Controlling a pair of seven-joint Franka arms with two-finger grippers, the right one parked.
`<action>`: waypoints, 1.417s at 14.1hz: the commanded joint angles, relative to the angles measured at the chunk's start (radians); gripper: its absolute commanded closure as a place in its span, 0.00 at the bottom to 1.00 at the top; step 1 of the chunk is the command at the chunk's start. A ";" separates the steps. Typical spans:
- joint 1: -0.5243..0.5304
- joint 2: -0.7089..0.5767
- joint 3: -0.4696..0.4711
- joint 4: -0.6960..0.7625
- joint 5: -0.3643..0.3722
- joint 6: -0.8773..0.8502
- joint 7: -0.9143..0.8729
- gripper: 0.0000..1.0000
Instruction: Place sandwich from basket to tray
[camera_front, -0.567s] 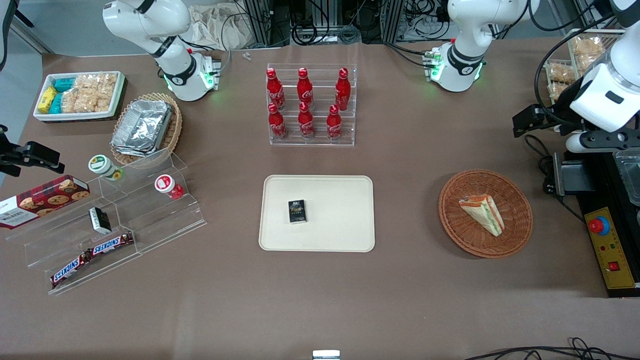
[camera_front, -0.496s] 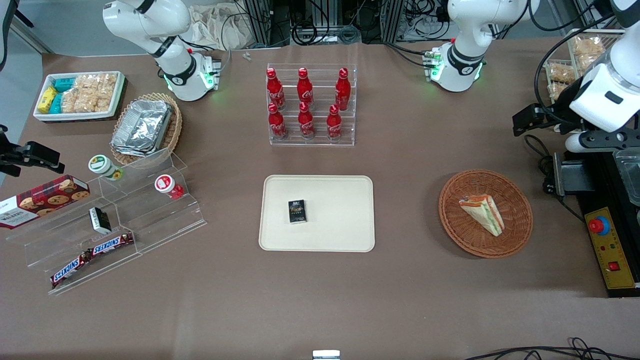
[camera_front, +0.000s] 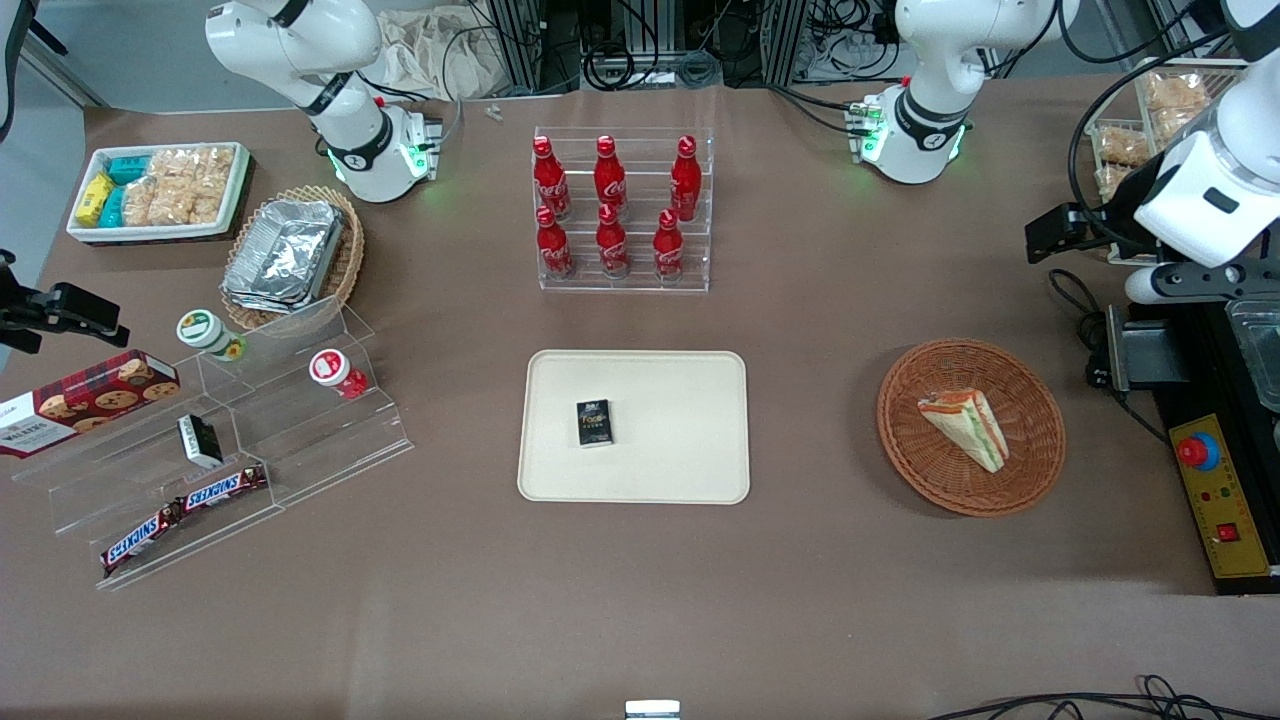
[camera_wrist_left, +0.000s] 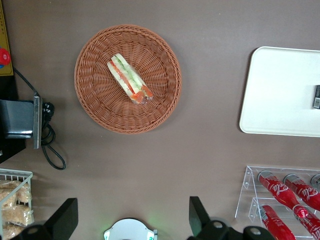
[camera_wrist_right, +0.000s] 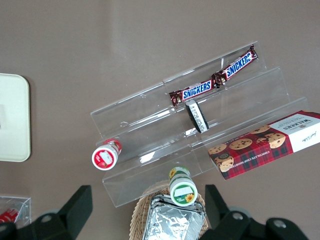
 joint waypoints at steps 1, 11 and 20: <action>-0.003 -0.004 0.002 -0.031 0.025 0.020 -0.044 0.00; 0.026 -0.010 0.005 -0.362 0.040 0.425 -0.319 0.00; 0.082 0.089 0.006 -0.568 0.028 0.769 -0.391 0.01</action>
